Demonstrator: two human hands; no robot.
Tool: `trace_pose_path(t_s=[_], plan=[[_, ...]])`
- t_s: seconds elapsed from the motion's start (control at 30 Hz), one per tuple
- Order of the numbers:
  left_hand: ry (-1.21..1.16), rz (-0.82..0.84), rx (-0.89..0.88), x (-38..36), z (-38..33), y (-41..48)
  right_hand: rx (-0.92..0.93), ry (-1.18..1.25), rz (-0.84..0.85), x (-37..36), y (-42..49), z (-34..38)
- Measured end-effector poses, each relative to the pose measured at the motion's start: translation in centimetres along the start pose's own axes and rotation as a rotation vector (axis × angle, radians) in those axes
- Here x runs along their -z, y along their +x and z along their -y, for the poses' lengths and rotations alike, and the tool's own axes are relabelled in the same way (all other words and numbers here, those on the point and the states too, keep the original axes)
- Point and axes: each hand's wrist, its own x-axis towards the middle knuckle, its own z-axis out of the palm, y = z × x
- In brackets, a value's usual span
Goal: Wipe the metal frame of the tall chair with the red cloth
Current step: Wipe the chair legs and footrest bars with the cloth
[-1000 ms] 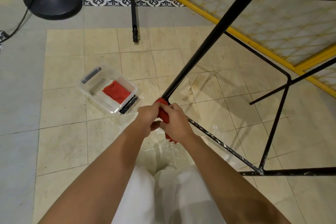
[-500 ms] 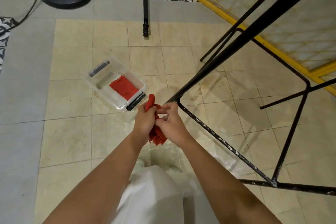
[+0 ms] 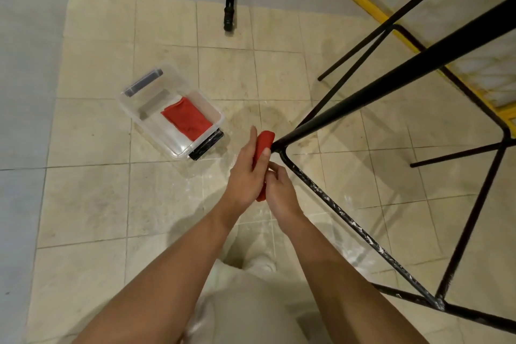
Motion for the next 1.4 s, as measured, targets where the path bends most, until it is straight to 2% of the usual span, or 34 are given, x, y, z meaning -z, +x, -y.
trace_pose_path(t_s=[0.07,0.23,0.47,0.77,0.93,1.03,1.23,1.4], plan=[[0.008,0.001,-0.029,-0.2,0.9,-0.1,-0.039,0.043,-0.016,0.0,0.8,-0.6],[0.193,-0.061,-0.125,-0.7,2.9,0.9,-0.065,0.087,-0.043,-0.3,2.6,-1.7],[0.164,-0.128,-0.184,-1.3,6.4,2.1,-0.115,0.184,-0.042,-1.6,4.8,-3.3],[0.064,-0.07,0.072,-0.8,9.1,4.0,-0.267,0.304,-0.019,-2.5,6.8,-3.5],[-0.151,-0.033,0.026,-1.1,6.2,2.7,-0.267,0.386,-0.049,-2.3,7.1,-2.9],[-0.102,0.021,-0.01,-0.9,6.6,2.7,-0.23,0.353,-0.116,-2.1,7.5,-3.1],[0.067,-0.031,-0.097,-0.8,8.2,3.5,-0.097,0.186,-0.075,-2.3,8.0,-3.2],[0.043,-0.061,0.004,-0.7,11.1,4.7,-0.073,0.11,-0.077,-3.1,9.2,-4.2]])
